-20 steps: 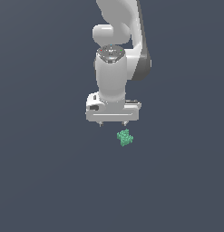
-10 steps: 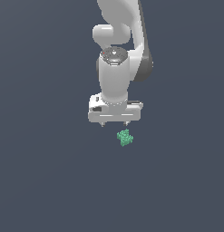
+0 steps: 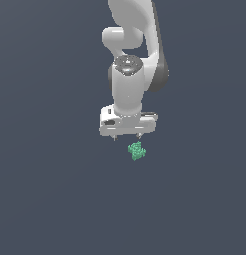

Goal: Pick up the object and move it to a goal position.

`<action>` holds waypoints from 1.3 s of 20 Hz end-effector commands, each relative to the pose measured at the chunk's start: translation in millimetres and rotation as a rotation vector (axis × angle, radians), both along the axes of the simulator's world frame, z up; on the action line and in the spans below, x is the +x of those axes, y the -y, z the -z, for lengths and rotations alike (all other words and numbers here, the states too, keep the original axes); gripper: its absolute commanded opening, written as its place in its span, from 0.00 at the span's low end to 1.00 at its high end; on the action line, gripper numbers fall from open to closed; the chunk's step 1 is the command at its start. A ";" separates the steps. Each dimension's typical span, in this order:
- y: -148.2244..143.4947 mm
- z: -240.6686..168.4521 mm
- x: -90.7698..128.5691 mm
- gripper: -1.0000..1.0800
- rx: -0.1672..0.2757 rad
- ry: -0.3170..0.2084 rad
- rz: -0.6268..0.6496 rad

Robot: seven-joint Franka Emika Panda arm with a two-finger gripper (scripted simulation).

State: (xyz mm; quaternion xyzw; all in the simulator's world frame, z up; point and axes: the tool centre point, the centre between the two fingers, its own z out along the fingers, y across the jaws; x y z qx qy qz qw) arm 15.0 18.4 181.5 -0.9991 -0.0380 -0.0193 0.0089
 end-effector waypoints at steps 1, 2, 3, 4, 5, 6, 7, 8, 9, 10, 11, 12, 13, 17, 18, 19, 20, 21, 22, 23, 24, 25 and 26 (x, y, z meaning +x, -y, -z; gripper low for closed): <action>-4.5 7.8 -1.0 0.96 -0.003 -0.004 -0.029; -7.0 12.1 -1.5 0.96 -0.005 -0.005 -0.045; -9.7 17.0 -2.1 0.96 -0.007 -0.007 -0.064; -12.8 22.5 -2.9 0.96 -0.010 -0.009 -0.085; -16.3 28.4 -3.8 0.96 -0.012 -0.011 -0.108; -20.1 35.0 -4.9 0.96 -0.014 -0.014 -0.134; -24.3 42.1 -6.2 0.96 -0.016 -0.017 -0.162; -28.6 49.2 -7.7 0.96 -0.019 -0.019 -0.190; -32.6 55.8 -9.1 0.96 -0.020 -0.022 -0.216; -36.2 61.8 -10.5 0.96 -0.022 -0.024 -0.240; -39.5 67.2 -11.9 0.96 -0.023 -0.026 -0.262; -42.5 72.1 -13.1 0.96 -0.024 -0.028 -0.281; -45.1 76.3 -14.3 0.96 -0.024 -0.029 -0.298; -52.2 87.6 -17.6 0.96 -0.026 -0.033 -0.344; -53.1 89.0 -18.0 0.96 -0.026 -0.034 -0.350; -53.7 89.8 -18.3 0.96 -0.026 -0.034 -0.354; -53.9 90.1 -18.4 0.96 -0.026 -0.034 -0.355; -53.2 89.0 -18.3 0.96 -0.025 -0.035 -0.348; -53.2 89.4 -18.3 0.96 -0.025 -0.035 -0.348; -53.1 90.6 -18.3 0.96 -0.025 -0.035 -0.348; -53.0 92.5 -18.4 0.96 -0.025 -0.035 -0.348; -53.2 95.2 -18.5 0.96 -0.025 -0.035 -0.349; -53.4 98.7 -18.6 0.96 -0.025 -0.035 -0.350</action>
